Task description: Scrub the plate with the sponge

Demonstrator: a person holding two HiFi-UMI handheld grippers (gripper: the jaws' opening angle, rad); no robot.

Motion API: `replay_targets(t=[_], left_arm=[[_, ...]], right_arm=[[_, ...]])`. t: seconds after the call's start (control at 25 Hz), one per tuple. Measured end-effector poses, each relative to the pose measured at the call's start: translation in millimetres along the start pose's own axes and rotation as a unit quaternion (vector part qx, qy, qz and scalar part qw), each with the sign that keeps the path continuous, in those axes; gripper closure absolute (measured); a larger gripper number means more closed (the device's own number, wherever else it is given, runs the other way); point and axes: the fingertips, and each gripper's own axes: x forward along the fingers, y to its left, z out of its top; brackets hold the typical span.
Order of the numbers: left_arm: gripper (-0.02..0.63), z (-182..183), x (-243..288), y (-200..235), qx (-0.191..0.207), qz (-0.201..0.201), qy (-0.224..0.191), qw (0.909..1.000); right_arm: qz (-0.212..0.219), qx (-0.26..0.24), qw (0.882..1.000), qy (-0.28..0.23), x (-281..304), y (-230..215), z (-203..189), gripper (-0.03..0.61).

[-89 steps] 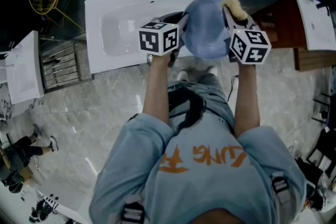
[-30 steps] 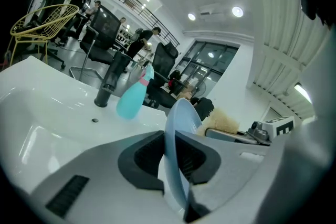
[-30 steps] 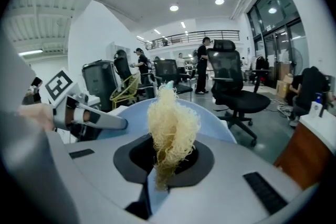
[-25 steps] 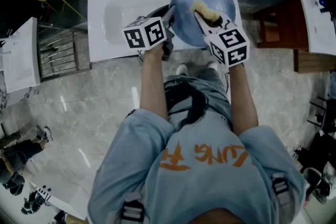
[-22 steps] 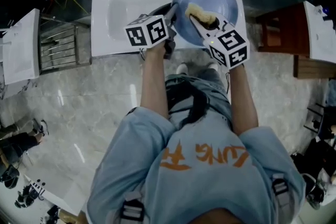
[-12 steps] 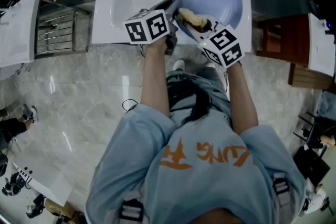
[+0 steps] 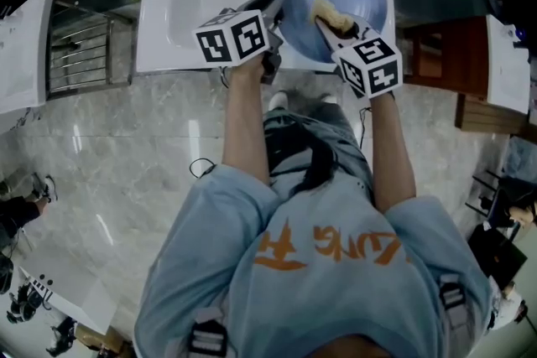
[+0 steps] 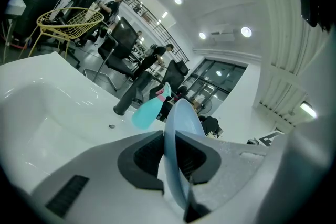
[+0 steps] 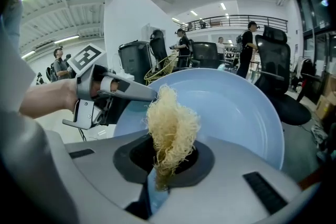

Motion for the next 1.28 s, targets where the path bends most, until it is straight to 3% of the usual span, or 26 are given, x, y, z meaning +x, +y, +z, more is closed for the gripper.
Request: replay_targets(t=[0.52,0.8,1.0,1.28], left_arm=[[0.569,-9,35,-21,0.006,-0.026,0.025,0.9993],[0.569,-9,40,-23,0.011,-0.024,0.028,0.9993],[0.569,-7,41,-25,0.005,-0.027,0.019,0.9994],[0.569,-1,37,-28,-0.009,-0.027,-0.001,0.9996]], right_arm=[[-0.138,0.069,0.988,0.024,-59,-101,-58,0.546],[-0.174,0.1,0.979,0.036,-79,-123,-78,0.546],[-0.153,0.09,0.984,0.004,-75,-109,-50,0.546],[-0.027,0.061,0.995,-0.073,-40,-34,16,0.546]])
